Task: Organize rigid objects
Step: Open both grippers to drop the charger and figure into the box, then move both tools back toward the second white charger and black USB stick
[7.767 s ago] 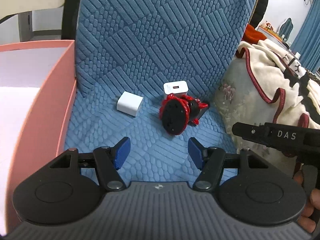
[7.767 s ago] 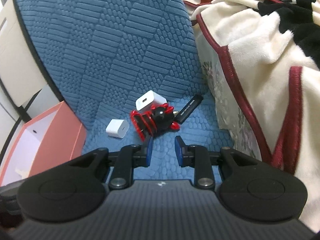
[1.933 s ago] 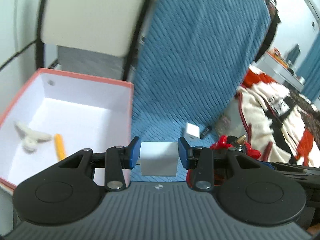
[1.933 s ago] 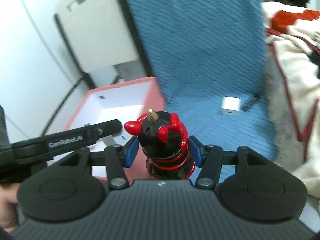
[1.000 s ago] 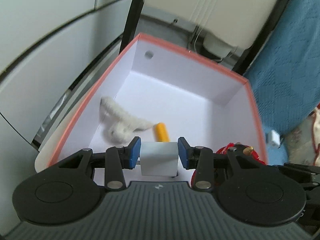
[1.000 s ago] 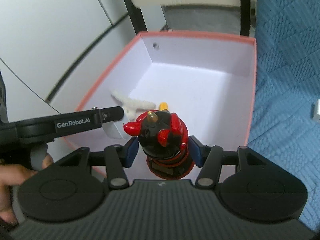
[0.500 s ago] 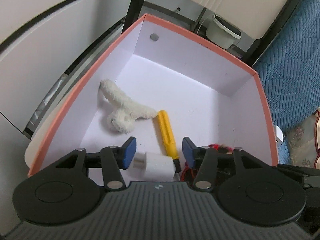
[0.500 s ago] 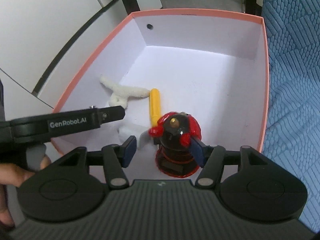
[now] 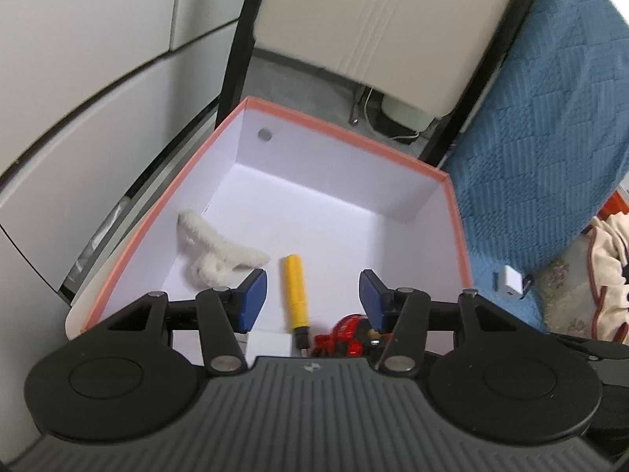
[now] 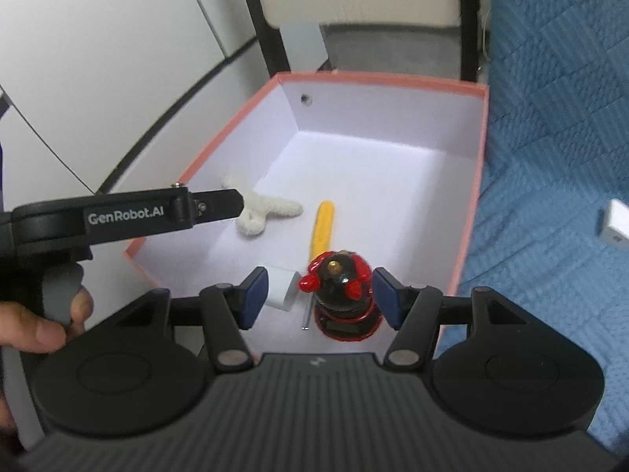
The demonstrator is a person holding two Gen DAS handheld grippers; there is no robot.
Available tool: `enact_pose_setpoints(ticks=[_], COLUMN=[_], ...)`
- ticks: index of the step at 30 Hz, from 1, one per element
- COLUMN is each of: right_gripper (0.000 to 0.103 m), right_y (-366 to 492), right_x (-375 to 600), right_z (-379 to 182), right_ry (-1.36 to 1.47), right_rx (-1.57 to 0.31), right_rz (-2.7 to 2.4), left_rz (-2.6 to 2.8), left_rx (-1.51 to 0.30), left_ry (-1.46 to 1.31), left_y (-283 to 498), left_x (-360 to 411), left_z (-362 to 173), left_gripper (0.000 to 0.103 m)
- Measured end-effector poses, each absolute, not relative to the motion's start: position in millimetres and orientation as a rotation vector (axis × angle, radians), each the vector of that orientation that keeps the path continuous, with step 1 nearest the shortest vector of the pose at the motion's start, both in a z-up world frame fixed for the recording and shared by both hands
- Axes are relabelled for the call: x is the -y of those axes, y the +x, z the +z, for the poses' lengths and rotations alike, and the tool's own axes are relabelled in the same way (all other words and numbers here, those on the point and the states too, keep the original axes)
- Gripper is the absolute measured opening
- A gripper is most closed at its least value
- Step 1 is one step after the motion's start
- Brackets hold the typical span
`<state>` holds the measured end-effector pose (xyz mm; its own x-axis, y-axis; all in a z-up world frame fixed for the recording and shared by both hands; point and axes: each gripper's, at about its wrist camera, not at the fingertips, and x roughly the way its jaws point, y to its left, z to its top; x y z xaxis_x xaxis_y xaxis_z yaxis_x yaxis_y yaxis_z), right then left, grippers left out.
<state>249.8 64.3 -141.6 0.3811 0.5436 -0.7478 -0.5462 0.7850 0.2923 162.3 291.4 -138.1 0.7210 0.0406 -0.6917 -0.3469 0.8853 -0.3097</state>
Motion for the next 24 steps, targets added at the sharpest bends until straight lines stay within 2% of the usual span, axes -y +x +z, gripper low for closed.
enact_pose_setpoints(ticks=[9,13,24], right_gripper=[0.062,0.061,0.061], right_y=[228,219,191], right_x=[-19,4,75], right_z=[-110,-100,-96], right_ry=[0.027,0.042,0.079], right_rx=[-0.846,-0.797,-0.741], right_rz=[0.641,0.577,0.452], left_rz=[0.179,0.141,0.026], left_rx=[-0.677,-0.662,-0.640], left_ry=[-0.417,-0.401,-0.353], left_y=[140,130,116], left_x=[-249,-224,-157], left_z=[-102,-94,-89], left_gripper=[0.058,0.064,0.069])
